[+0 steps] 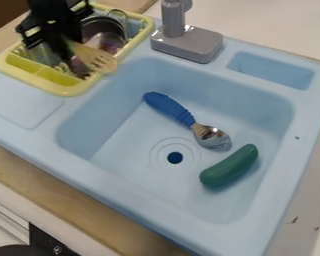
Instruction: Moves to grab the wooden paddle to place it on the right side of the slab
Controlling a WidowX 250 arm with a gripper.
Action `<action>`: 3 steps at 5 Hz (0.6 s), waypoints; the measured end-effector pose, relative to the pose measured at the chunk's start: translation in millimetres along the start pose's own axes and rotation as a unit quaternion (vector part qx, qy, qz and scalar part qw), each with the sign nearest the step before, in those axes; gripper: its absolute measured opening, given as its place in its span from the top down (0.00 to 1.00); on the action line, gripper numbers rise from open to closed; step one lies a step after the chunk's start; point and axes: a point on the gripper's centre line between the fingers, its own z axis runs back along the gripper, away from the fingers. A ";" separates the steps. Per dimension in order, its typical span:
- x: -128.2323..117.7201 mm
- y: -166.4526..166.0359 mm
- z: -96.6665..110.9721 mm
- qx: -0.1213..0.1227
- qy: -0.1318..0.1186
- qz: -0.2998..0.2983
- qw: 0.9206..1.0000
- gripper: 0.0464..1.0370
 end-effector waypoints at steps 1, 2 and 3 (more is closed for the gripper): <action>-4.0 -3.0 3.2 0.004 0.006 0.002 1.000 0.93; -6.5 -6.0 18.8 -0.008 0.005 -0.010 1.000 0.94; -16.9 -11.4 39.5 -0.026 -0.003 -0.038 0.999 0.94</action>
